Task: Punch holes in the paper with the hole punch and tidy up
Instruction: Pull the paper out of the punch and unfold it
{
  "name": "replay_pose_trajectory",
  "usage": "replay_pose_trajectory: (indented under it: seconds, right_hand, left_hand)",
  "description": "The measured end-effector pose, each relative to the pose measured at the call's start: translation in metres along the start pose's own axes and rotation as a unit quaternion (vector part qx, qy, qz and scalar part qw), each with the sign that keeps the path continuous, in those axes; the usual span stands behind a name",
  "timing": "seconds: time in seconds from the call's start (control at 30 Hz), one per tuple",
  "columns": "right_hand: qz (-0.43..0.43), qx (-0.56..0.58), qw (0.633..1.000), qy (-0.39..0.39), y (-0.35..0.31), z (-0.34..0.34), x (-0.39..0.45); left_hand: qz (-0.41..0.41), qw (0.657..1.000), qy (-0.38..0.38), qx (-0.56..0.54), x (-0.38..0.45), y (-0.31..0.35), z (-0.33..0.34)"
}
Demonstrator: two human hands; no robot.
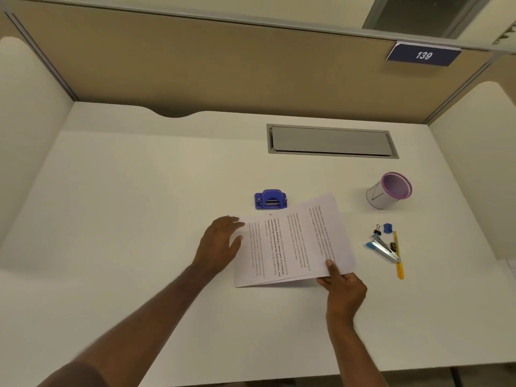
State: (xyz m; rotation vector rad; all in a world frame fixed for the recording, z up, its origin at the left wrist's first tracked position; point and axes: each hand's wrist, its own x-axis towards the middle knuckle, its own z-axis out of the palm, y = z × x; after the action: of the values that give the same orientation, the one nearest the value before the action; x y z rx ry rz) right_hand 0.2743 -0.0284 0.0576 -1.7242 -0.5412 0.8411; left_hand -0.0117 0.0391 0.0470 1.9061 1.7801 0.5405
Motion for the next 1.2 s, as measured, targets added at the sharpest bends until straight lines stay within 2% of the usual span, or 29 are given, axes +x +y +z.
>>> replay_pose_trajectory:
  seconds: [0.17, 0.3, 0.43, 0.6, 0.73, 0.97, 1.2]
  right_hand:
    - [-0.124, -0.072, 0.989, -0.046, -0.044, -0.010, 0.002]
    - [-0.220, -0.102, 0.966, -0.095, -0.084, -0.003, 0.009]
    - [-0.291, -0.133, 0.934, -0.160, -0.120, 0.008, 0.011]
    - [-0.385, -0.181, 0.885, -0.191, -0.148, 0.021, 0.004]
    - [-0.376, -0.159, 0.889, -0.205, -0.142, 0.036, -0.002]
    - [-0.334, -0.099, 0.910, -0.223, -0.131, 0.040, -0.019]
    - [-0.197, -0.043, 0.953, -0.225, -0.091, 0.065, -0.016]
  left_hand:
    - [0.025, 0.987, 0.016, -0.158, 0.021, 0.010, -0.024]
    - [0.011, 0.945, -0.041, -0.325, 0.048, 0.033, -0.055]
    - [0.040, 0.923, -0.075, -0.376, 0.065, 0.053, -0.084]
    - [0.040, 0.904, -0.092, -0.416, 0.066, 0.055, -0.100]
    - [0.005, 0.888, -0.066, -0.456, 0.049, 0.047, -0.093]
    - [0.007, 0.879, 0.026, -0.475, 0.016, 0.047, -0.087]
    - [-0.034, 0.890, 0.007, -0.455, 0.000, 0.043, -0.069]
